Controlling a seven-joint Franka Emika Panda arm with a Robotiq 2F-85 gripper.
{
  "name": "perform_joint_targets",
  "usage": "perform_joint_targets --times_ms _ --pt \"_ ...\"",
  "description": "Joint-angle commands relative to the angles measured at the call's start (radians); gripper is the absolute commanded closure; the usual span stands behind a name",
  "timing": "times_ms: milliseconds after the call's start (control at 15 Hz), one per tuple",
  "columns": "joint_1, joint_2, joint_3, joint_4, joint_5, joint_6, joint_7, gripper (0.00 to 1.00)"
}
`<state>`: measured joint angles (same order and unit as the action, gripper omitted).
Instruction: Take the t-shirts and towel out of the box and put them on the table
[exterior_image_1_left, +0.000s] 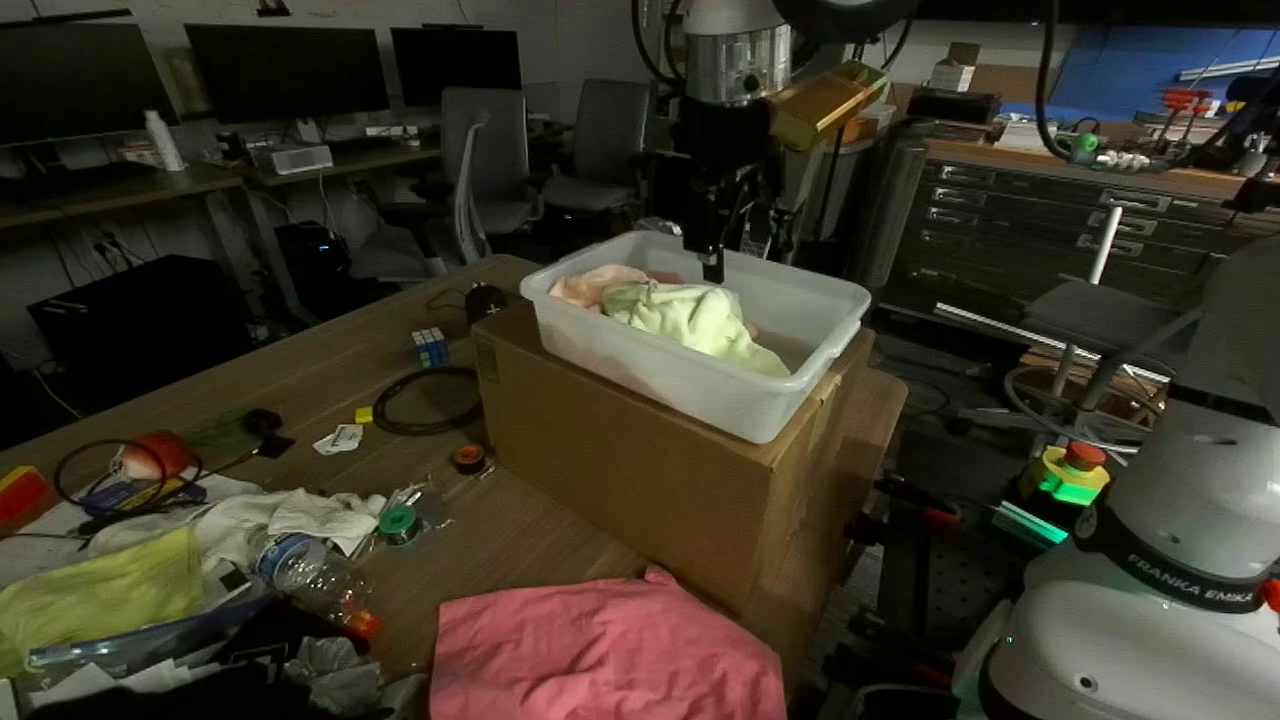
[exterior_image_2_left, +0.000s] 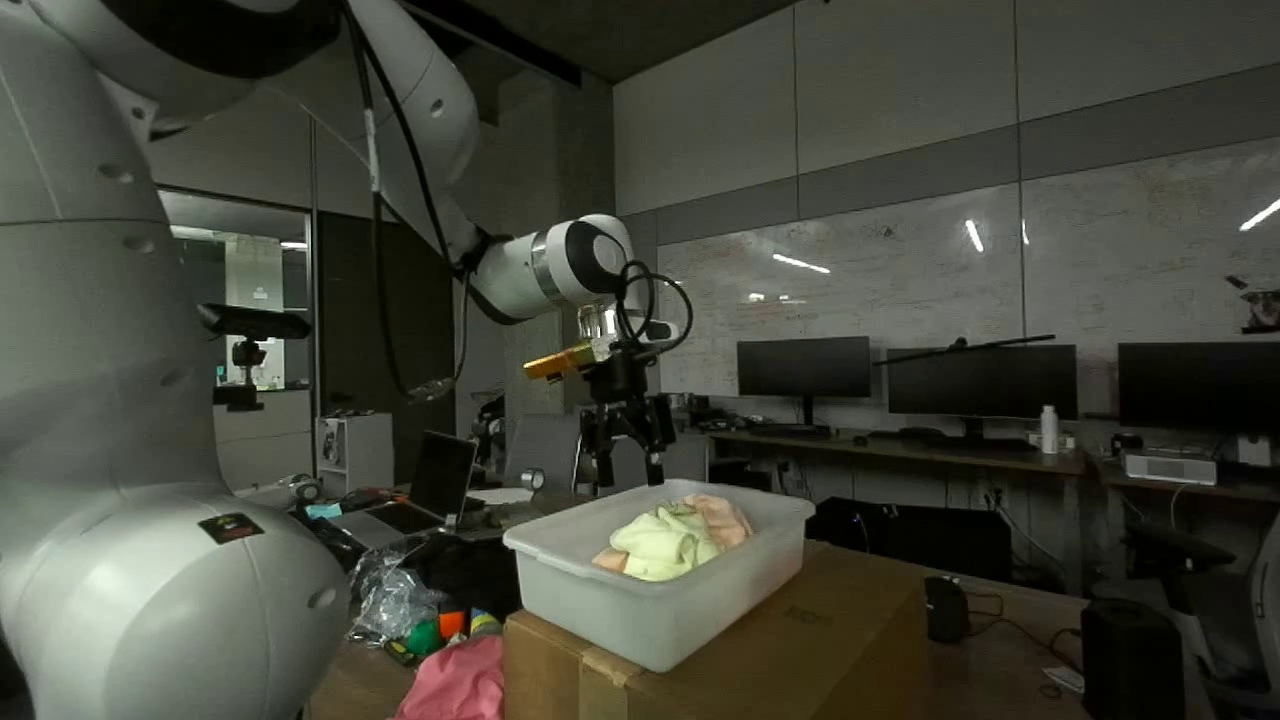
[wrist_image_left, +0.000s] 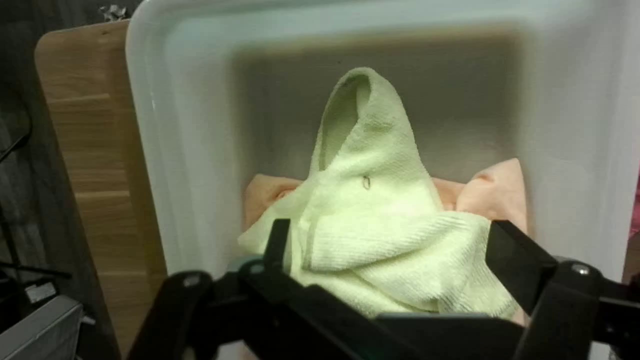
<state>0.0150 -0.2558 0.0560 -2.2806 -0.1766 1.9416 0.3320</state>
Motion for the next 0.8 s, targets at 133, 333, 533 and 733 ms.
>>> perform_joint_targets --times_ms 133,333,533,733 --pt "-0.009 0.040 -0.029 -0.024 0.113 0.053 -0.070 0.00" --pt "-0.004 0.068 -0.025 -0.025 0.120 0.086 -0.117 0.00" --pt "-0.003 0.103 -0.023 -0.022 0.091 0.116 -0.163 0.00" --pt "-0.008 0.139 -0.022 -0.027 0.047 0.154 -0.181 0.00"
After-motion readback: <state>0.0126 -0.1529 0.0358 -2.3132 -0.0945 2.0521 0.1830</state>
